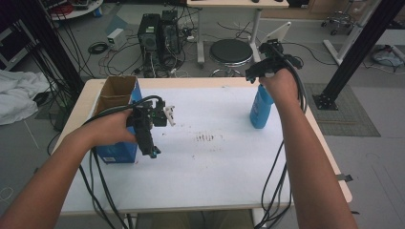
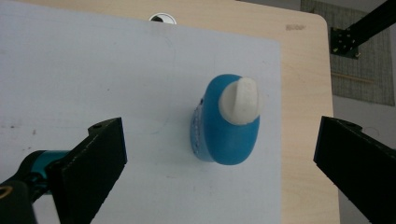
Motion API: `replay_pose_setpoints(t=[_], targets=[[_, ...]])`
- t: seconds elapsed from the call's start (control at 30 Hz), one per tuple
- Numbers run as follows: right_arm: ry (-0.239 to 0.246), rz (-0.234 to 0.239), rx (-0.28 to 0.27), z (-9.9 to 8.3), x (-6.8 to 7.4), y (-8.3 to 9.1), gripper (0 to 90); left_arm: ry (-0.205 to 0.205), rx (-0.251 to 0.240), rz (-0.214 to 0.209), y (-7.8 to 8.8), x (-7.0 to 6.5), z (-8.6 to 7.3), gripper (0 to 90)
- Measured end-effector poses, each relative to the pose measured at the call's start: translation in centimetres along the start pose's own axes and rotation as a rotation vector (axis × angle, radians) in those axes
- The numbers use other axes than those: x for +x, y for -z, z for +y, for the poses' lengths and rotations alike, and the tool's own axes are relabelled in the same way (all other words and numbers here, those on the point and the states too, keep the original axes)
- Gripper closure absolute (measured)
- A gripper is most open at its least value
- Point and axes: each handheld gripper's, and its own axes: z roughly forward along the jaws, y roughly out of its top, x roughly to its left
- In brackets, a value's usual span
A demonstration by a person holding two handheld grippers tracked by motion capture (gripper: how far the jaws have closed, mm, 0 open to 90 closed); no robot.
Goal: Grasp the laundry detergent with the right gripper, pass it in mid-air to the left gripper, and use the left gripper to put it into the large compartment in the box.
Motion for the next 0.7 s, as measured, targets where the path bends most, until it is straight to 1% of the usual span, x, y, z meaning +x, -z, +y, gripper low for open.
replay_pose_setpoints(t=[0.03,0.13,0.17,0.2,0.33,0.43,0.57,0.6,0.7], targets=[[-0.01,0.007,0.004,-0.4,-0.6,-0.2,1.5,0.001,-0.003,0.0,0.0,0.0,0.0,1.8],[-0.015,0.01,0.003,-0.6,-0.9,-0.3,1.4,0.002,-0.002,0.0,-0.1,0.0,0.1,1.8],[-0.022,0.012,0.002,-0.8,-1.2,-0.5,1.5,0.0,0.001,-0.002,-0.1,0.1,0.2,1.8],[-0.034,0.016,0.008,-1.2,-1.9,-0.7,1.4,0.002,-0.002,0.0,-0.1,0.1,0.2,1.8],[-0.052,0.032,0.017,-1.9,-2.6,-1.2,1.5,-0.003,0.002,-0.003,-0.3,0.1,0.5,1.8],[-0.06,0.04,0.02,-2.4,-2.9,-1.6,1.4,-0.008,0.001,-0.005,-0.4,0.1,0.7,1.8],[-0.058,0.046,0.015,-2.9,-3.0,-2.1,1.5,-0.01,0.003,-0.005,-0.4,0.2,0.8,1.8],[-0.062,0.055,0.01,-3.4,-3.0,-2.7,1.5,-0.01,0.0,-0.003,-0.4,0.2,0.7,1.8],[-0.078,0.069,-0.004,-3.9,-3.0,-3.2,1.5,-0.013,0.0,-0.006,-0.5,0.3,0.8,1.8]])
